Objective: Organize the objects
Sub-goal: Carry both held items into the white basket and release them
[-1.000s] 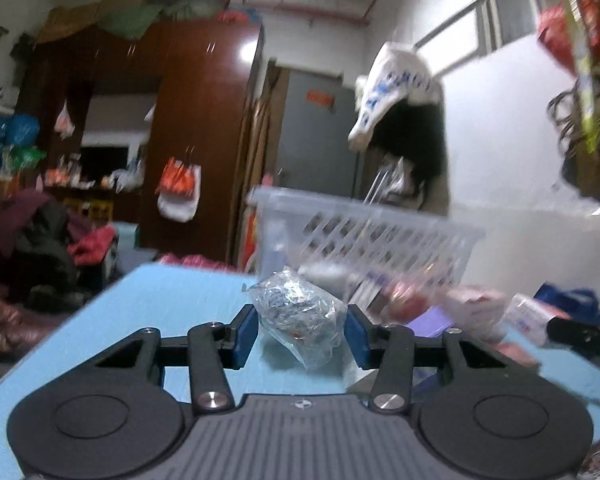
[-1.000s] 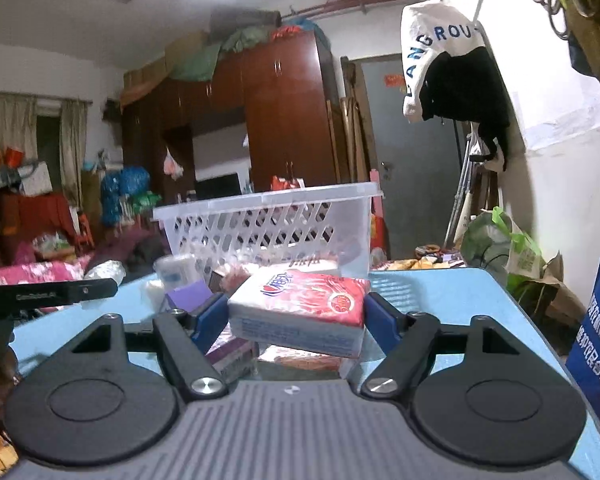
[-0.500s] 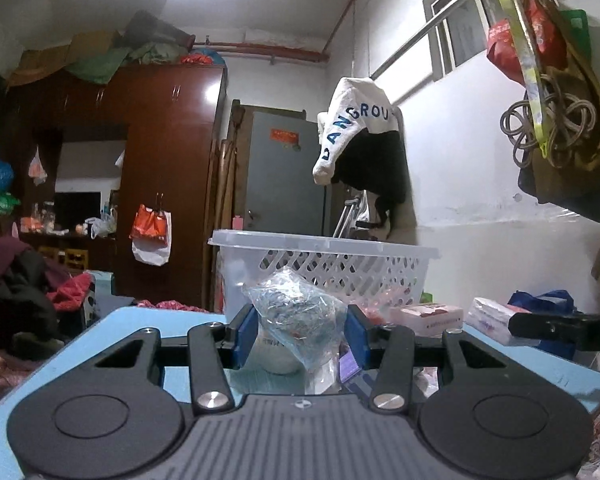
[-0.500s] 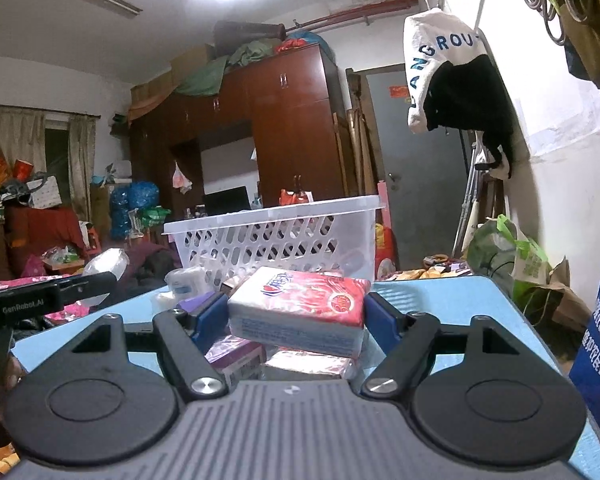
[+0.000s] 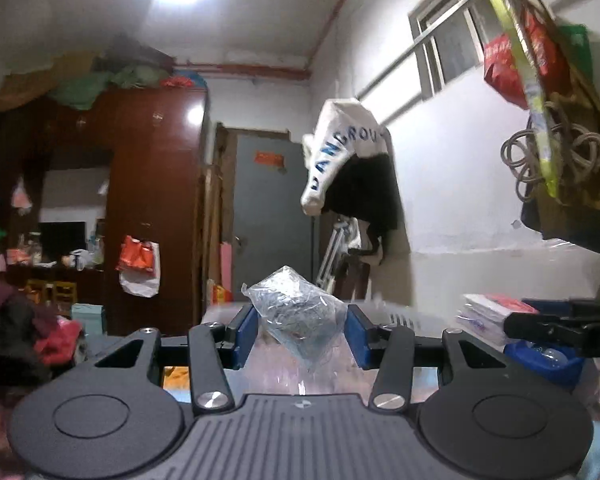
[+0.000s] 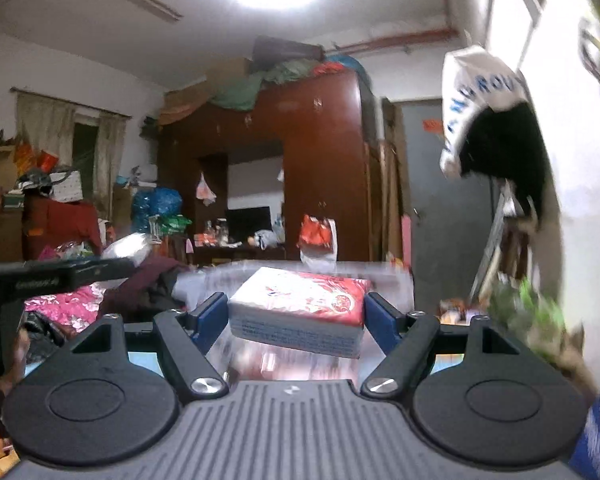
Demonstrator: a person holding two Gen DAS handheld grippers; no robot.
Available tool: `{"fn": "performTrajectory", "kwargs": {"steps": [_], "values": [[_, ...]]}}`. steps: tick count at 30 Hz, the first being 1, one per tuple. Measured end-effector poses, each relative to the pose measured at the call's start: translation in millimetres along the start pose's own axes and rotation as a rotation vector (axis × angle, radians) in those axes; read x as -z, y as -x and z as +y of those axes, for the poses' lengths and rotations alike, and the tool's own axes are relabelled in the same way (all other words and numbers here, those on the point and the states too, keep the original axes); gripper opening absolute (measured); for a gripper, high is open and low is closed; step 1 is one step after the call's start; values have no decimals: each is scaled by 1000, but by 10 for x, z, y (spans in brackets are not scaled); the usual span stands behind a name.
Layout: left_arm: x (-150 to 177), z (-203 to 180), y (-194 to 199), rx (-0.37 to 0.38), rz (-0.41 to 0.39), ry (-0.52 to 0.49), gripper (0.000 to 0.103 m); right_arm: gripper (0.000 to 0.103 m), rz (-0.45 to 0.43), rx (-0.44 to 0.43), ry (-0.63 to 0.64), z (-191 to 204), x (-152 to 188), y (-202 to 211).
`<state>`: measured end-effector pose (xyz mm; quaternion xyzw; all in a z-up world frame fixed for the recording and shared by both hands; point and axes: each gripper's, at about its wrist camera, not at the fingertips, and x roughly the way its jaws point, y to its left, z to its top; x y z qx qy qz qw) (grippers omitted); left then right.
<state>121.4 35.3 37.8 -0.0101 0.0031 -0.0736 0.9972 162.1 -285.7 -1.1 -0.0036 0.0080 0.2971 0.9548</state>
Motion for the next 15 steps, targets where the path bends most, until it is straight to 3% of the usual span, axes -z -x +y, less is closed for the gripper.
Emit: {"fn": "performTrajectory", "kwargs": {"steps": [2, 5, 8, 11, 12, 13, 15], "values": [[-287, -6, -394, 30, 68, -16, 51, 77, 18, 5, 34, -43, -297, -339], [-487, -26, -890, -13, 133, -45, 51, 77, 87, 33, 60, -88, -553, -880], [-446, 61, -1181, 11, 214, 31, 51, 77, 180, 44, 90, -80, -546, -1266], [-280, 39, -1355, -2, 282, 10, 53, 78, 241, 40, 98, -79, -430, -1404], [-229, 30, -1419, 7, 315, -3, 56, 80, 262, 38, 103, -78, -379, -1420], [-186, 28, -1453, 3, 334, -15, 66, 90, 265, 47, 112, -63, -329, -1406], [-146, 45, -1362, -28, 314, -8, 71, 103, 249, 81, 115, -42, -266, -1307]]}}
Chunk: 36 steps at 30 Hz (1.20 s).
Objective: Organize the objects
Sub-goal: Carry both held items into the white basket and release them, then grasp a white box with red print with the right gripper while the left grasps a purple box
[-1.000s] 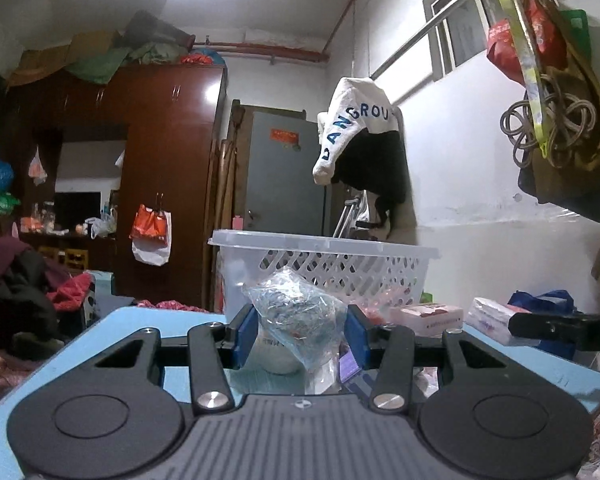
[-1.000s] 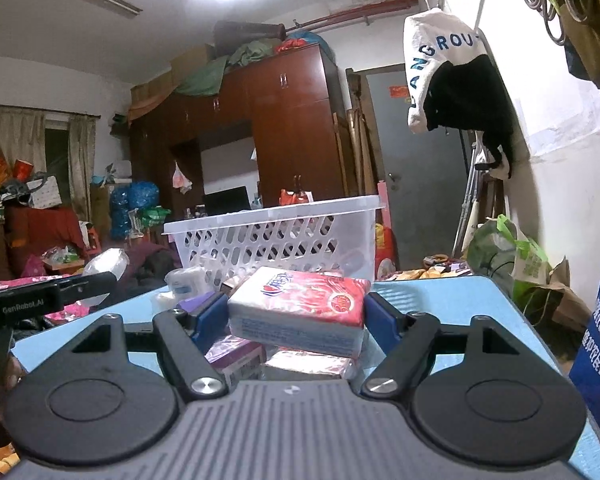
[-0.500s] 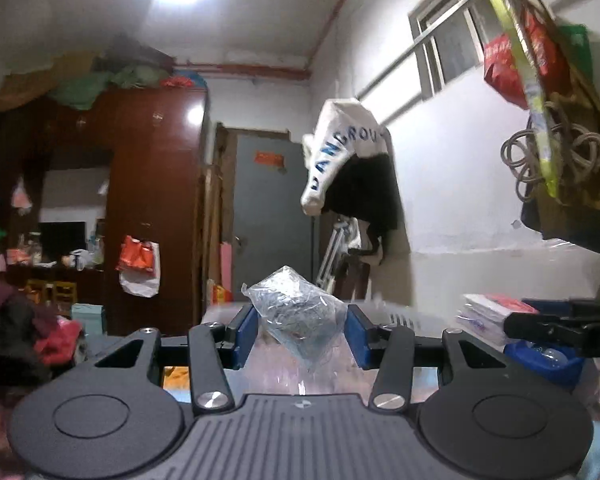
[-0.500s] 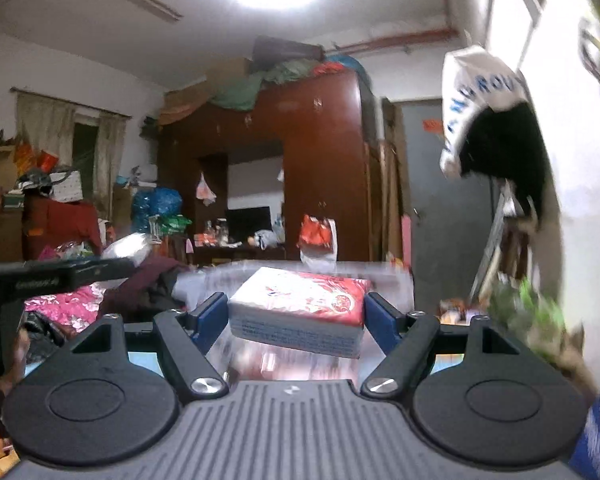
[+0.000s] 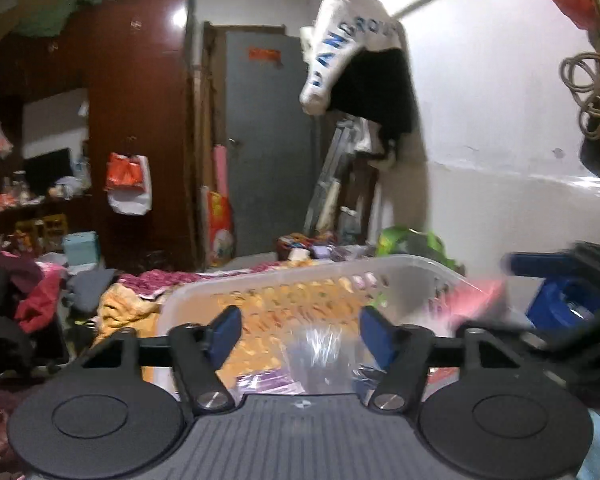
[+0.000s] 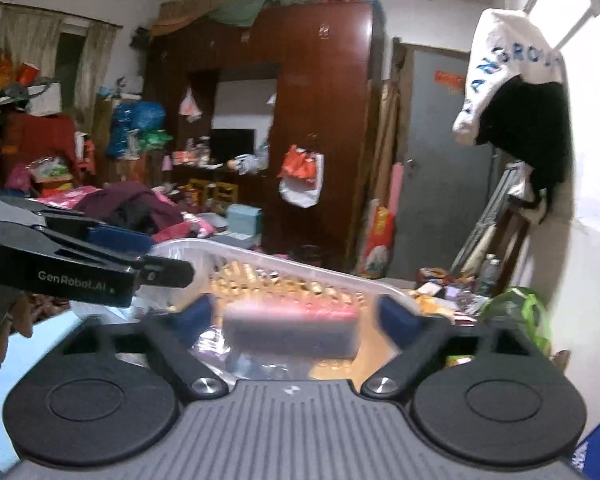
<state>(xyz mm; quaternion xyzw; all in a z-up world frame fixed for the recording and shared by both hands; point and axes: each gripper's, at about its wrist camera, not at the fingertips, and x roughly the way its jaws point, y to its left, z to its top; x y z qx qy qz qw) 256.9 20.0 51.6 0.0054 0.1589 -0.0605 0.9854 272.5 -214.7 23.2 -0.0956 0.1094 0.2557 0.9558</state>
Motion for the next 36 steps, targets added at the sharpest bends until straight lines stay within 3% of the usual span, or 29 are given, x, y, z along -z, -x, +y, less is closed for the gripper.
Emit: {"fn": "performTrajectory", "kwargs": {"steps": [2, 4, 10, 13, 15, 20, 21, 22, 27, 33, 36], "values": [[78, 19, 214, 46, -46, 35, 83, 103, -28, -16, -37, -33, 104, 193], [192, -21, 437, 98, -74, 35, 88, 103, -71, -66, -96, -97, 253, 425], [1004, -329, 929, 120, -61, -8, 88, 103, 7, -57, -116, -38, 838, 694], [1237, -415, 912, 150, -24, 0, 76, 103, 59, -88, -122, 14, 946, 587], [1263, -442, 880, 153, -10, -7, 70, 103, 93, -87, -113, 52, 915, 467], [1302, -575, 822, 152, 7, -114, 70, 100, 169, -91, -95, 125, 917, 317], [1320, -579, 839, 149, 2, -113, 70, 85, 170, -94, -94, 136, 927, 322], [1332, -582, 863, 145, 1, -113, 70, 76, 168, -92, -99, 129, 969, 358], [1367, -688, 866, 135, 6, -159, 70, 76, 96, -106, -155, 34, 1075, 605], [1383, -679, 806, 148, 45, -136, 70, 76, 19, -92, -211, -61, 1139, 906], [1415, -704, 831, 135, 26, -153, 63, 76, 13, -90, -218, -33, 1195, 923]]}}
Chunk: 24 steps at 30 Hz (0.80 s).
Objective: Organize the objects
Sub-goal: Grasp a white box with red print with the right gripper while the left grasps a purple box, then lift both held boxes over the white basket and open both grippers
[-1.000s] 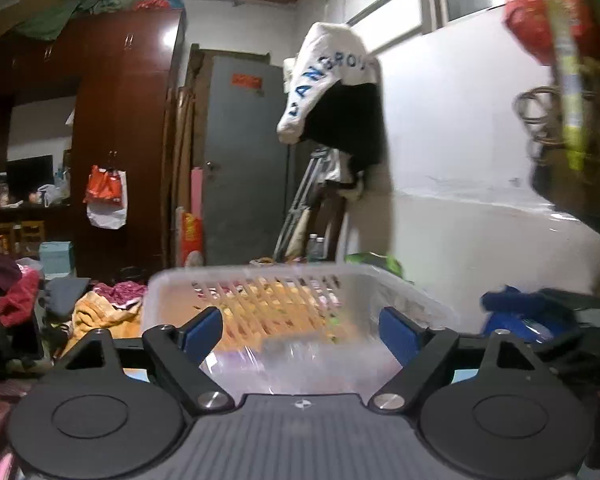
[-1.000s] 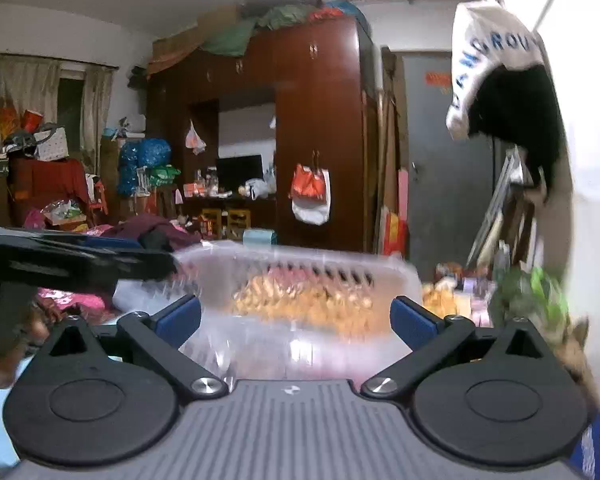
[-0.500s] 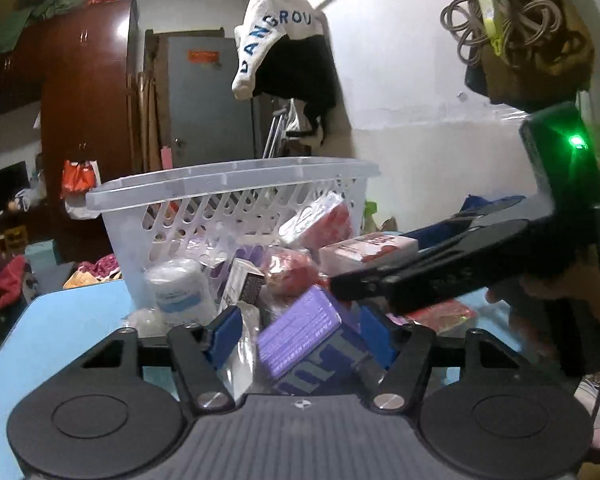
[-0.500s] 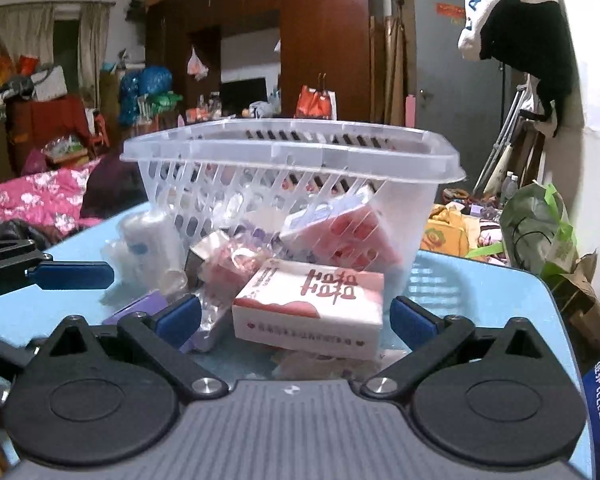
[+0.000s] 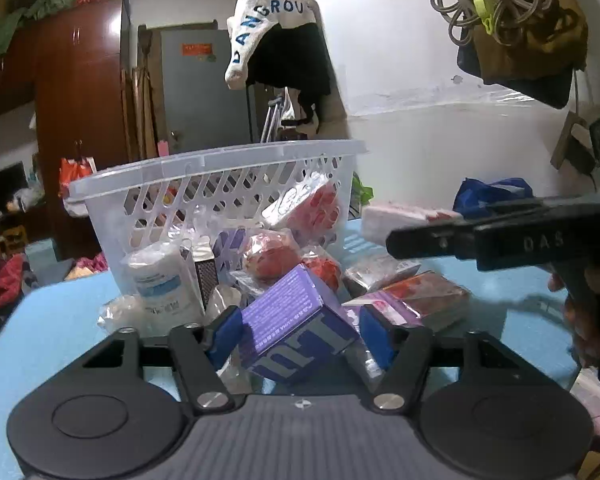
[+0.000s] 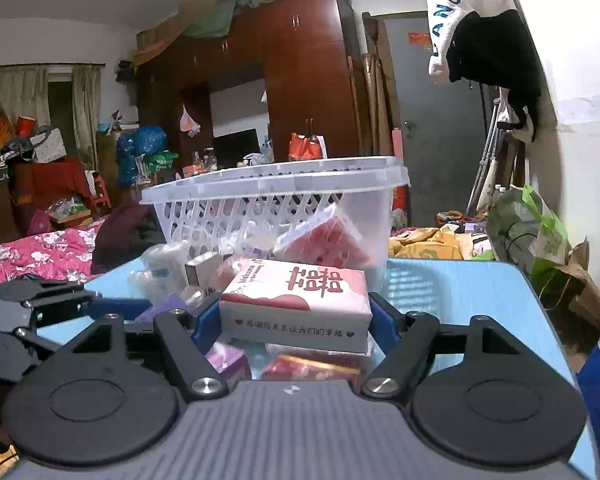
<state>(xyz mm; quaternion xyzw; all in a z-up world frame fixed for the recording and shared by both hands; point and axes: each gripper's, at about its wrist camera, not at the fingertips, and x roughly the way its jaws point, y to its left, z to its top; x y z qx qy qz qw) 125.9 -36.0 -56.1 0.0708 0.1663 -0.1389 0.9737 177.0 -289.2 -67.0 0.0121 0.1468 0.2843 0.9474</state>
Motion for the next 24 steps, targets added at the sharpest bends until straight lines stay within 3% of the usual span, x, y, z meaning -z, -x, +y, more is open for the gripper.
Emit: {"fn": "performTrajectory", "kwargs": {"steps": [2, 9, 10, 15, 18, 20, 24], "values": [[13, -11, 26, -6, -24, 0, 56, 76, -11, -7, -11, -14, 23, 6], [109, 147, 217, 10, -119, 101, 48, 77, -71, -52, -51, -70, 59, 55], [128, 166, 241, 13, -132, 109, 30, 77, -77, -55, -51, -67, 64, 61], [150, 237, 279, 24, -142, 124, 29, 77, -85, -49, -28, -20, 67, 60], [169, 177, 280, 12, -137, 78, 38, 77, -81, -50, -27, -22, 65, 56], [190, 117, 244, 2, -117, 43, 59, 77, -82, -54, -36, -37, 62, 53], [229, 30, 178, -49, -78, -5, 68, 77, -86, -62, -47, -60, 81, 59]]}}
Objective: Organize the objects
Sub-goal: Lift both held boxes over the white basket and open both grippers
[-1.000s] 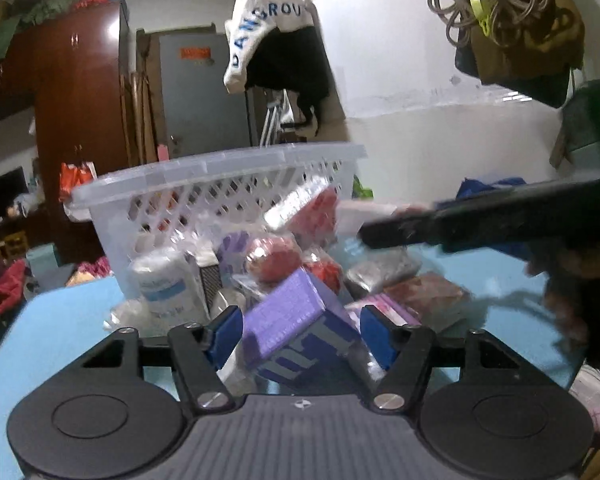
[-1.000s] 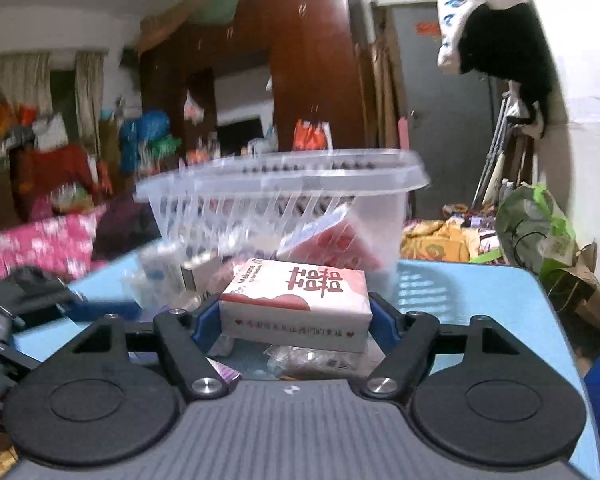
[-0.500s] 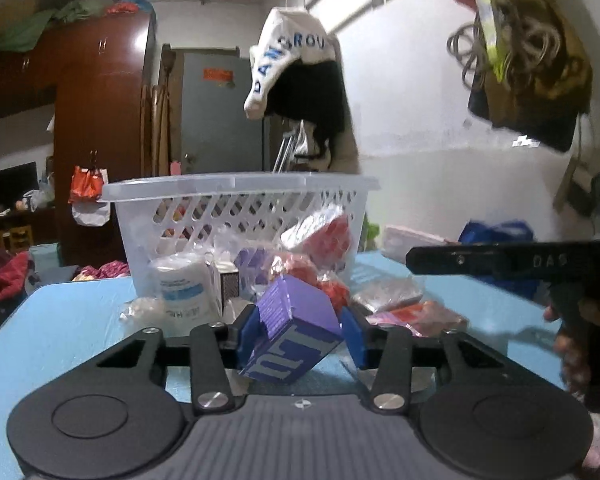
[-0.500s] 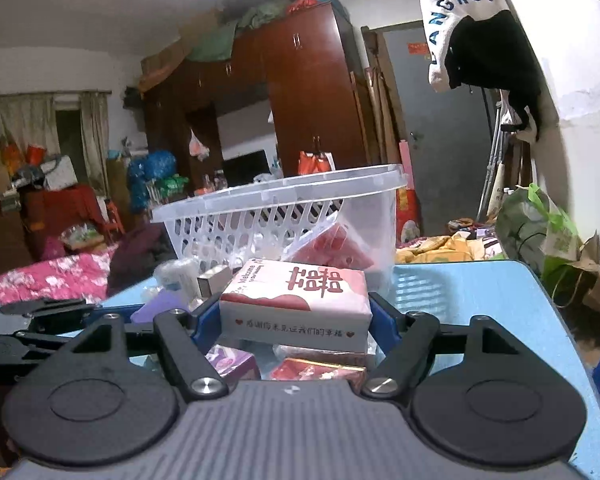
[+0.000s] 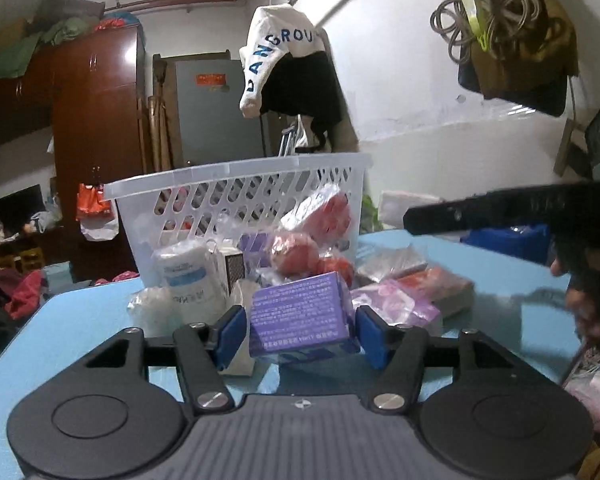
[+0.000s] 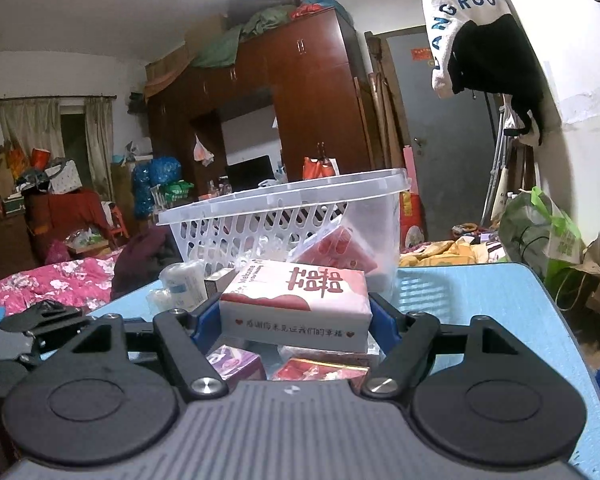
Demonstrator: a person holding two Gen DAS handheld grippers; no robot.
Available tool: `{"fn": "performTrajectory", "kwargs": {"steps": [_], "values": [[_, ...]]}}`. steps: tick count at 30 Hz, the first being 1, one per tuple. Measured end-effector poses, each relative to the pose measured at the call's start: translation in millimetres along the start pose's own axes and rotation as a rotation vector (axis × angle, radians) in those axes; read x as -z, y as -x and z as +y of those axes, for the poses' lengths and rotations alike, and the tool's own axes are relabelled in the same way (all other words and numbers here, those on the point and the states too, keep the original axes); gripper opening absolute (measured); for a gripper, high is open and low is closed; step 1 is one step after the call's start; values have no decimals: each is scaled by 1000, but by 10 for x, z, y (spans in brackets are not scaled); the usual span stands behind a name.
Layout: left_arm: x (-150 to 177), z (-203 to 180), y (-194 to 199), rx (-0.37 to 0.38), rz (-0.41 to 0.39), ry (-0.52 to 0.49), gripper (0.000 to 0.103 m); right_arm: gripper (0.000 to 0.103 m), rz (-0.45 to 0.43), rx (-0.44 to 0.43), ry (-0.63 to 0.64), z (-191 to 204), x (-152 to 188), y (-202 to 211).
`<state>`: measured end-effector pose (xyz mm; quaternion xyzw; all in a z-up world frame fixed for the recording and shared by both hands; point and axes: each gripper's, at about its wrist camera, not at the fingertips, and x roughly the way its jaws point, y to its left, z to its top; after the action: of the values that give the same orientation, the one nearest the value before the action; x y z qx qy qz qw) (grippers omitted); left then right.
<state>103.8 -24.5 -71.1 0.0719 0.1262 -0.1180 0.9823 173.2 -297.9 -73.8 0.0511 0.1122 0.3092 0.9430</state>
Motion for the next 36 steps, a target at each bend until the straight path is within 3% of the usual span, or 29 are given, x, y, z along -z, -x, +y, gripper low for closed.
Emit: {"fn": "performTrajectory", "kwargs": {"steps": [5, 6, 7, 8, 15, 20, 22, 26, 28, 30, 32, 33, 34, 36], "values": [[-11, 37, -41, -3, 27, 36, 70, 77, -2, -5, -2, 1, 14, 8], [-3, 48, -34, 11, 20, 44, 67, 77, -2, -6, -2, 2, 17, 10], [4, 50, -29, 27, 22, 48, 57, 77, -2, -6, -2, 4, 17, 12], [14, 48, -24, 31, 21, 54, 57, 77, -2, -6, -1, 6, 19, 14], [19, 75, 137, 34, -45, 74, 56, 77, -25, -2, 0, 16, 27, 50], [-54, 175, 213, 35, -77, 114, 56, 77, -88, 26, 35, 87, 29, 143], [-286, 245, 232, 42, -116, 106, 56, 77, -107, 26, 63, 131, -100, 145], [-1168, 451, 68, 6, -195, 94, 56, 77, -178, 18, 159, 299, -843, 40], [-1584, 563, -158, -24, -184, 107, 56, 77, -172, 54, 232, 388, -1187, -158], [-1838, 681, -453, -46, -116, 137, 57, 77, -124, 77, 250, 389, -1424, -430], [-1876, 776, -718, -39, -69, 174, 64, 82, -64, 72, 243, 330, -1489, -715], [-1850, 809, -846, -42, -43, 182, 73, 93, -37, 82, 262, 320, -1464, -832], [-1810, 843, -959, -43, 4, 195, 91, 103, -18, 117, 277, 309, -1419, -942], [-1666, 880, -999, -37, 32, 218, 92, 103, 5, 141, 281, 283, -1316, -981]]}}
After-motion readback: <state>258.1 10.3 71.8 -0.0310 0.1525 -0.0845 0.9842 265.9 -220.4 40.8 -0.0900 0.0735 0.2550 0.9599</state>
